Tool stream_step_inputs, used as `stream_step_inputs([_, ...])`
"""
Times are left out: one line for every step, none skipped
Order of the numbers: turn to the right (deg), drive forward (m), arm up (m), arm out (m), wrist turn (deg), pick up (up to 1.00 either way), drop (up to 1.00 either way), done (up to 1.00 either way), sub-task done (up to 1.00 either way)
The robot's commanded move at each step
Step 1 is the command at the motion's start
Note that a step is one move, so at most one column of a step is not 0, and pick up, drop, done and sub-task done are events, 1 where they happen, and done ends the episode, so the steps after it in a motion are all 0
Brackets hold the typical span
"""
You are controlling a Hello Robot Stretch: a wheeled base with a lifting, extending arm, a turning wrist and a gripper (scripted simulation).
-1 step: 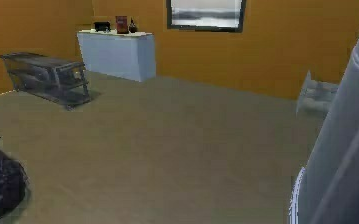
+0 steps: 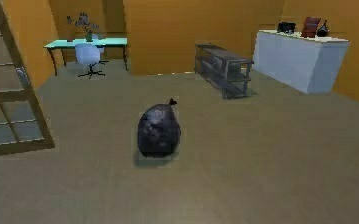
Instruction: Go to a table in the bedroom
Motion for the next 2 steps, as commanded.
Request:
stream_step_inputs([-45.0,0.0,0.0,0.0,0.0,0.0,0.0,0.0,0.0])
stream_step_inputs([-15.0,0.0,0.0,0.0,0.0,0.0,0.0,0.0,0.0])
